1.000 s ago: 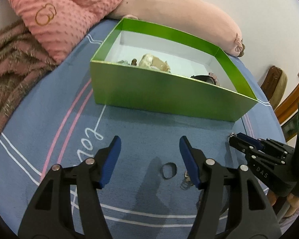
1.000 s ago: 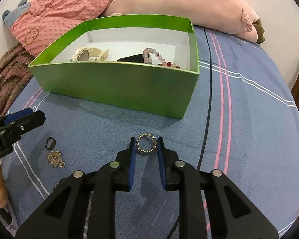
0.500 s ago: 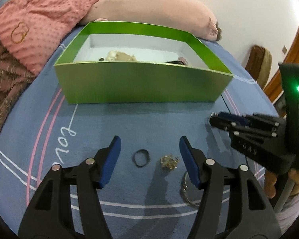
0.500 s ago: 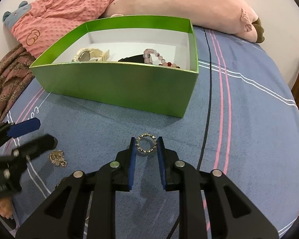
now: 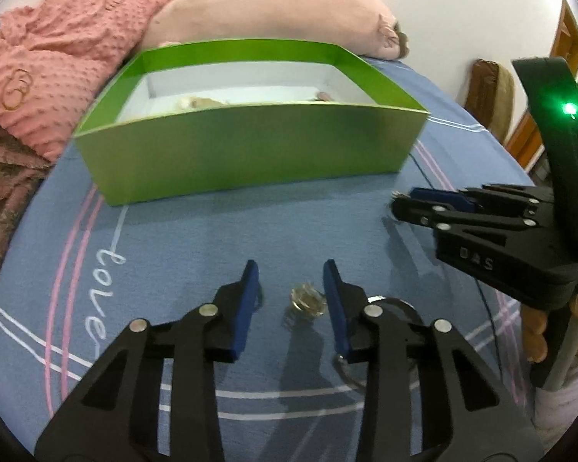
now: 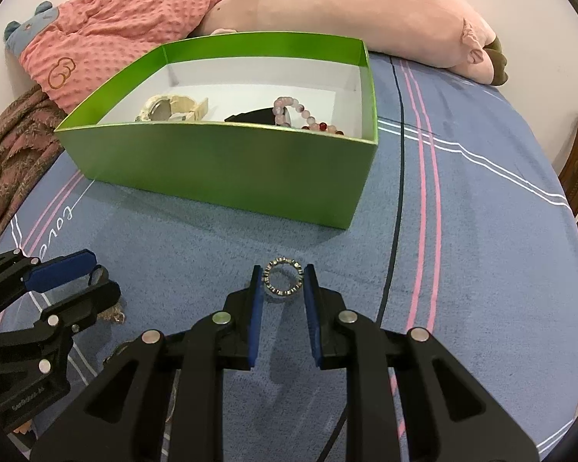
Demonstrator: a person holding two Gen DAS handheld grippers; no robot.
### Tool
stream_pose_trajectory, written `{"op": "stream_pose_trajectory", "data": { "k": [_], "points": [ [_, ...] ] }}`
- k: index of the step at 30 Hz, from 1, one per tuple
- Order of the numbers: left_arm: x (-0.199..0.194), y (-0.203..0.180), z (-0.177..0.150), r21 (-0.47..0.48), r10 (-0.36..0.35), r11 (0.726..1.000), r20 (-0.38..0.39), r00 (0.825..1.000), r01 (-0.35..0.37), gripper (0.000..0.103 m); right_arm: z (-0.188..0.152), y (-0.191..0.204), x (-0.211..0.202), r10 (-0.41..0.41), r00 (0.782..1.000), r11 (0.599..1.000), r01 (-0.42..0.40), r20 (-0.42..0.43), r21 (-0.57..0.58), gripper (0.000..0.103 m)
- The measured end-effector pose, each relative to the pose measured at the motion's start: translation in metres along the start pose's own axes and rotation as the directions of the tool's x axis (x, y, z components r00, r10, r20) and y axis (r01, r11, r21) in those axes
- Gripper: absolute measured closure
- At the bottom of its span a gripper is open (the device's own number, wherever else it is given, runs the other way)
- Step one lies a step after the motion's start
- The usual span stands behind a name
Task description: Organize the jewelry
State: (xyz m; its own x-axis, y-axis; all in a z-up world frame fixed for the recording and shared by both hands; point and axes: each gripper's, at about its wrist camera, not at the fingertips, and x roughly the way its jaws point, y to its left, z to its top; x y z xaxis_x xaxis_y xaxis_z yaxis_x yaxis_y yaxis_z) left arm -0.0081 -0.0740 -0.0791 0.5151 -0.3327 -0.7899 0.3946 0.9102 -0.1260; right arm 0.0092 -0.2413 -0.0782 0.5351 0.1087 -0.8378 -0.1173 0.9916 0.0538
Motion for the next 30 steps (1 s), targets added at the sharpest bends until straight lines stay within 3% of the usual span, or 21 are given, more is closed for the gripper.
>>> {"op": "stream_pose_trajectory", "data": {
  "k": [2, 4, 7, 11, 20, 24, 30],
  "points": [
    [0.001, -0.006, -0.002, 0.027, -0.004, 1.0, -0.01, 1.0, 0.004, 0.052, -0.001, 0.003, 0.0, -0.003, 1.0, 1.0, 0.003, 0.001, -0.01, 0.082],
    [0.001, -0.011, -0.003, 0.049, 0.0, 0.999, -0.007, 1.0, 0.001, 0.052, -0.002, 0.007, 0.001, -0.014, 1.0, 0.999, 0.014, -0.003, -0.03, 0.082],
    [0.003, -0.011, -0.004, 0.05, 0.011, 0.999, -0.013, 1.0, -0.01, 0.06, -0.004, 0.013, 0.005, -0.031, 0.999, 0.998, 0.03, -0.015, -0.056, 0.082],
    [0.008, -0.007, -0.004, 0.033, 0.004, 0.999, -0.038, 0.999, -0.003, 0.081, -0.005, 0.016, 0.005, -0.043, 0.999, 0.997, 0.042, -0.009, -0.07, 0.082],
    [0.003, 0.008, -0.001, -0.047, -0.008, 0.999, -0.018, 1.0, 0.007, 0.082, -0.005, 0.015, 0.004, -0.044, 0.999, 0.997, 0.043, -0.008, -0.062, 0.081],
    [0.002, 0.026, 0.001, -0.135, -0.014, 0.991, -0.014, 1.0, 0.012, 0.082, -0.003, 0.006, 0.002, -0.057, 0.998, 0.998, 0.057, 0.002, -0.02, 0.069],
    [0.003, 0.031, 0.003, -0.159, -0.026, 0.987, -0.016, 1.0, 0.023, 0.082, 0.001, -0.005, -0.015, 0.013, 0.999, 1.0, -0.014, 0.038, 0.019, 0.069]
  ]
}}
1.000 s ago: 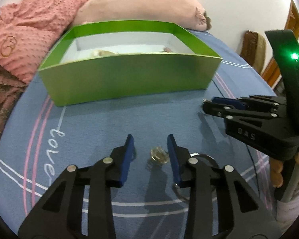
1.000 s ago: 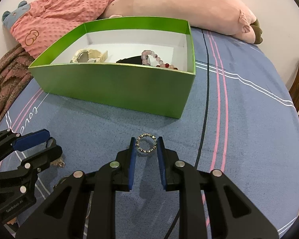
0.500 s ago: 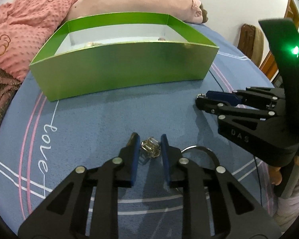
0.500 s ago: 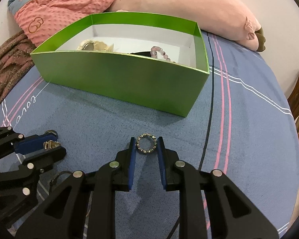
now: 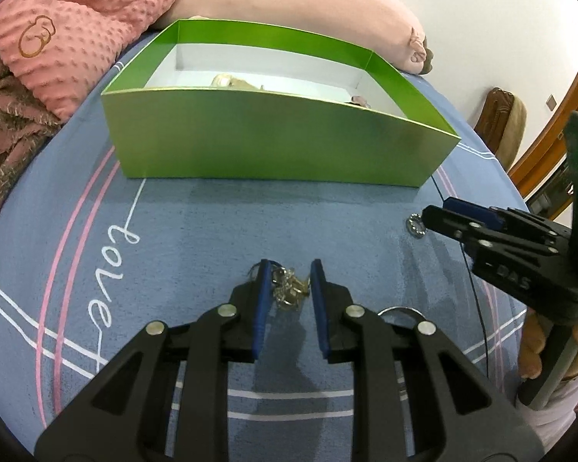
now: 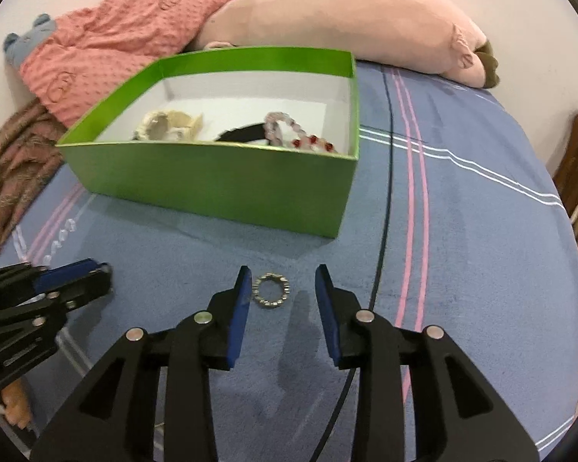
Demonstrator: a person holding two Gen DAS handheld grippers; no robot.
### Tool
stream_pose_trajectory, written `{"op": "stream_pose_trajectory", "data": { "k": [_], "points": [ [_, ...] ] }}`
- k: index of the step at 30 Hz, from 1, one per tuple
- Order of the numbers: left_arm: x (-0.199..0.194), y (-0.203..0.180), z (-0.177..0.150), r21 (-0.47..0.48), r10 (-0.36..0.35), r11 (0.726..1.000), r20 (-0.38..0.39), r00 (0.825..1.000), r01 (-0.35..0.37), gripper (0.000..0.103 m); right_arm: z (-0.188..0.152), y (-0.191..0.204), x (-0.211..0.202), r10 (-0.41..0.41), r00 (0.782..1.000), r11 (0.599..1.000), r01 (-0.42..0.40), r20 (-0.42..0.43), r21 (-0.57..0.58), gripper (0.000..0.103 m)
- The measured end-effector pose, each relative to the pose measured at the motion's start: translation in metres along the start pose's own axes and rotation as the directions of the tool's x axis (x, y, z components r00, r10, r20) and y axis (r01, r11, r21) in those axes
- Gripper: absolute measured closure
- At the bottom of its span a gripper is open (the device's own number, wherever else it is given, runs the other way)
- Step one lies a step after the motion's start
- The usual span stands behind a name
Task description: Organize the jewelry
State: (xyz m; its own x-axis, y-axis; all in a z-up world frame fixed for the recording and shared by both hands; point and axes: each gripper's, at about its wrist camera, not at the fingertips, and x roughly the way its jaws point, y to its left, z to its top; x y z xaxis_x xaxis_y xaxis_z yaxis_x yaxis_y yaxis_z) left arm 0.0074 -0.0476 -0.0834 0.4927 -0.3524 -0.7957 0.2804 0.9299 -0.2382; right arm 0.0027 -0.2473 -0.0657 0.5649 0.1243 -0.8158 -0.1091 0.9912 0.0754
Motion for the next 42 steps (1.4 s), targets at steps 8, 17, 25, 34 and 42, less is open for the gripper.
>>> {"op": "stream_pose_trajectory", "data": {
  "k": [8, 17, 25, 34, 42],
  "points": [
    [0.002, 0.004, 0.0, -0.013, -0.006, 1.0, -0.007, 1.0, 0.006, 0.082, -0.038, 0.052, -0.025, 0.094, 0.989, 0.98, -0.112, -0.118, -0.162, 0.037],
    [0.002, -0.007, -0.003, 0.035, 0.001, 0.999, -0.002, 1.0, -0.001, 0.082, -0.041, 0.059, -0.01, 0.033, 0.989, 0.979, -0.061, -0.145, -0.195, 0.096],
    [0.004, -0.014, -0.005, 0.072, -0.008, 0.997, -0.006, 1.0, 0.009, 0.082, -0.024, 0.05, -0.002, 0.011, 0.998, 0.985, -0.02, -0.055, -0.172, 0.1],
    [-0.016, -0.016, -0.008, 0.098, -0.061, 0.994, 0.076, 0.995, 0.053, 0.086, -0.02, 0.022, 0.013, 0.063, 0.997, 0.997, -0.064, -0.042, -0.035, 0.1],
    [-0.031, 0.009, -0.001, -0.044, 0.019, 0.999, 0.163, 0.986, -0.012, 0.086, -0.021, 0.009, 0.003, 0.036, 0.999, 0.999, -0.036, -0.007, 0.006, 0.1]
  ]
}}
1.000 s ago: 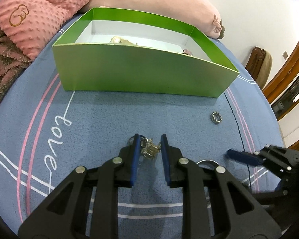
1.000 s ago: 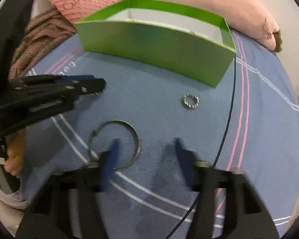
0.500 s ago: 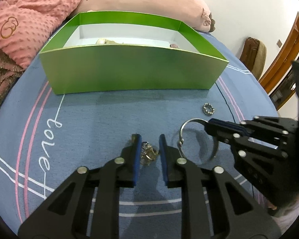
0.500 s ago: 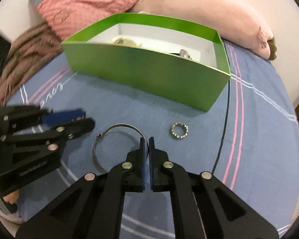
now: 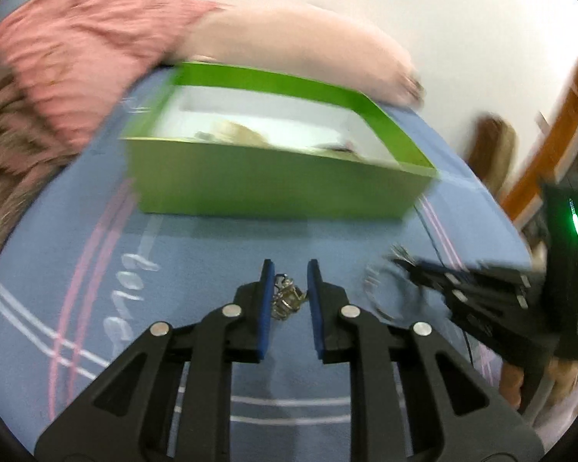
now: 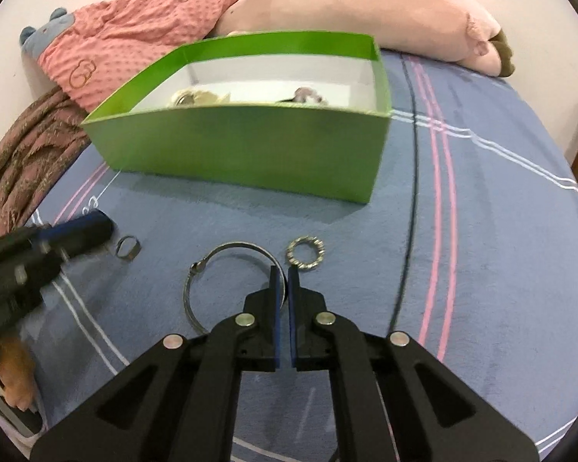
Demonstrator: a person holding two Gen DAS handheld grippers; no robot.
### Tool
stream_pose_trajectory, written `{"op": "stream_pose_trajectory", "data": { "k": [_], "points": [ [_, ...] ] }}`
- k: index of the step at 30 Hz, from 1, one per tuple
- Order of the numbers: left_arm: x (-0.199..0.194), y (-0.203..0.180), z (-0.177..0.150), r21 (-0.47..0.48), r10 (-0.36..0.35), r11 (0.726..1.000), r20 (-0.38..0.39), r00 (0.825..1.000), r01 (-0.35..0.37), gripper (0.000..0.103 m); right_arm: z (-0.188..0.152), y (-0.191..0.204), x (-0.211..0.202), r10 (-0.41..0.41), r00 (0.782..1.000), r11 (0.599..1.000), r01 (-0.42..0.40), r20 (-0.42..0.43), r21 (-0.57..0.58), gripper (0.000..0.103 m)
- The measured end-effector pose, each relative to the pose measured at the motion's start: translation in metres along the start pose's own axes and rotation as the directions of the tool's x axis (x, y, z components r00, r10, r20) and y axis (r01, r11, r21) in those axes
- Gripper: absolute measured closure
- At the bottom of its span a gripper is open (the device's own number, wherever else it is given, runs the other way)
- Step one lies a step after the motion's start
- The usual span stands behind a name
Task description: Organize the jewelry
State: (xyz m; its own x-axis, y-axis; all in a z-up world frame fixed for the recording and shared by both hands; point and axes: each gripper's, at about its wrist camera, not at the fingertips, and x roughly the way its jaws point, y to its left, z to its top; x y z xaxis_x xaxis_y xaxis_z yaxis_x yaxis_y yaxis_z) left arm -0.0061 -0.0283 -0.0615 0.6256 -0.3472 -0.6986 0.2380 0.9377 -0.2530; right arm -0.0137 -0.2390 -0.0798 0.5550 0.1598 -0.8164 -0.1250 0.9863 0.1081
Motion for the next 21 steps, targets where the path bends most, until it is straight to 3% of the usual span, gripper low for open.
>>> {"op": "stream_pose_trajectory", "data": {
  "k": [4, 12, 18, 21],
  "points": [
    [0.005, 0.019, 0.003, -0.081, 0.116, 0.99, -0.02, 0.993, -0.117, 0.086, 0.0, 0.001, -0.002, -0.007, 1.0, 1.0, 0.007, 0.01, -0.009, 0.1],
    [0.015, 0.022, 0.001, -0.078, 0.18, 0.98, -0.064, 0.982, -0.185, 0.086, -0.003, 0.006, 0.002, -0.015, 1.0, 0.999, 0.015, -0.003, -0.032, 0.1],
    [0.012, 0.018, -0.001, -0.074, 0.279, 0.957, -0.032, 0.96, -0.28, 0.086, -0.003, 0.01, 0.001, 0.018, 1.0, 0.999, -0.018, 0.008, -0.043, 0.1],
    [0.007, 0.018, -0.002, -0.08, 0.287, 0.955, -0.01, 0.958, -0.287, 0.086, -0.004, 0.013, 0.004, 0.028, 1.0, 0.998, -0.028, 0.006, -0.052, 0.1]
  ]
}}
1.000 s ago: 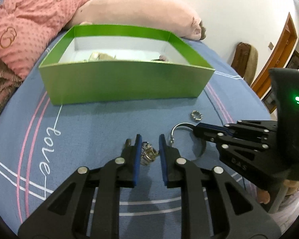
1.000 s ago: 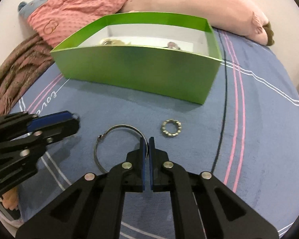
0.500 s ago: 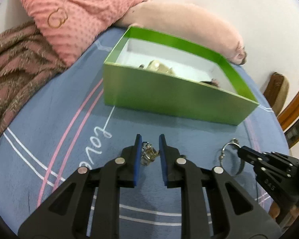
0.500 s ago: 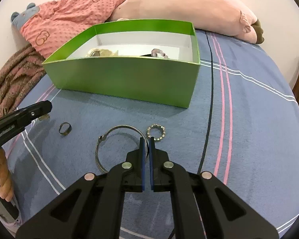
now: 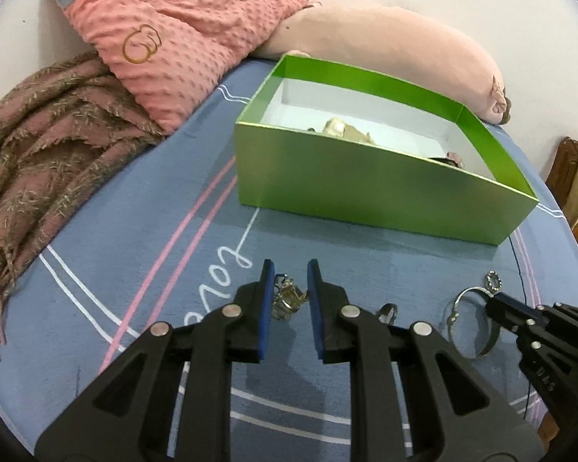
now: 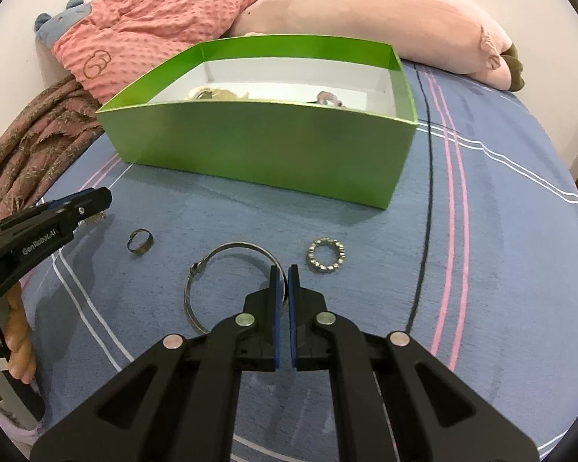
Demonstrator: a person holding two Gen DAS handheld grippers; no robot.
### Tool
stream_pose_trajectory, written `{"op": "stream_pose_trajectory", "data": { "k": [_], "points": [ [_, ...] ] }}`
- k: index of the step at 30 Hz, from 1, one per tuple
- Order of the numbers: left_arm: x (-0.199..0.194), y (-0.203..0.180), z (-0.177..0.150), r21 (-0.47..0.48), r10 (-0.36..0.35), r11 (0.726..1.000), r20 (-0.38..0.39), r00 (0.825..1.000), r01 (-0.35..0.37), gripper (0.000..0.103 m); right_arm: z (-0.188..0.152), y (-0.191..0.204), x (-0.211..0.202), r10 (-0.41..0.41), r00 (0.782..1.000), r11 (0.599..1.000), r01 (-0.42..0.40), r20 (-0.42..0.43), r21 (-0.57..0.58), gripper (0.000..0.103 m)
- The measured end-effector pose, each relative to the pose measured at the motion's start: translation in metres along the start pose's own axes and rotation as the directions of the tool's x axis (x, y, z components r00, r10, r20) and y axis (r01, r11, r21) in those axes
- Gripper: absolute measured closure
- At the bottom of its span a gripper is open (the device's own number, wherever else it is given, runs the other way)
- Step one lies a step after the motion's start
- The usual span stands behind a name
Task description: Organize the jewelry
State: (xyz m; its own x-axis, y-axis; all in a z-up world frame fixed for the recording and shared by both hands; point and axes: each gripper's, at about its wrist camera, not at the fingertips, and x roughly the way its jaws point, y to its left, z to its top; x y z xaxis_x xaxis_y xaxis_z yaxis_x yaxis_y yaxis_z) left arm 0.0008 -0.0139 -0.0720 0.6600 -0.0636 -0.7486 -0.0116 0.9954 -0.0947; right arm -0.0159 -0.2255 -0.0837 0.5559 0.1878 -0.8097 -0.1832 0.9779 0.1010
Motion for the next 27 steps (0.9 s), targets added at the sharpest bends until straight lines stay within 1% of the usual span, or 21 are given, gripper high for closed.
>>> {"op": "stream_pose_trajectory", "data": {
  "k": [3, 7, 11, 15, 27],
  "points": [
    [-0.003, -0.001, 0.001, 0.005, -0.013, 1.0, 0.011, 1.0, 0.013, 0.086, 0.0, 0.004, 0.003, 0.004, 1.0, 1.0, -0.004, 0.004, -0.015, 0.1],
    [-0.006, -0.002, -0.001, 0.02, -0.034, 0.999, 0.014, 0.999, 0.034, 0.086, 0.002, 0.004, 0.004, 0.03, 0.999, 0.999, -0.03, 0.019, -0.014, 0.1],
    [-0.009, 0.0, -0.001, 0.009, -0.044, 0.999, 0.025, 0.999, 0.043, 0.086, 0.002, 0.006, 0.004, 0.043, 0.998, 0.999, -0.042, 0.042, -0.018, 0.1],
    [-0.009, 0.002, 0.0, 0.001, -0.046, 0.999, 0.024, 0.999, 0.046, 0.086, 0.002, 0.011, 0.001, 0.079, 0.995, 0.996, -0.077, 0.066, -0.036, 0.1],
    [-0.006, 0.001, 0.001, 0.009, -0.033, 0.999, 0.023, 0.999, 0.032, 0.086, 0.002, 0.011, 0.0, 0.072, 0.995, 0.997, -0.069, 0.072, -0.044, 0.1]
  ]
}}
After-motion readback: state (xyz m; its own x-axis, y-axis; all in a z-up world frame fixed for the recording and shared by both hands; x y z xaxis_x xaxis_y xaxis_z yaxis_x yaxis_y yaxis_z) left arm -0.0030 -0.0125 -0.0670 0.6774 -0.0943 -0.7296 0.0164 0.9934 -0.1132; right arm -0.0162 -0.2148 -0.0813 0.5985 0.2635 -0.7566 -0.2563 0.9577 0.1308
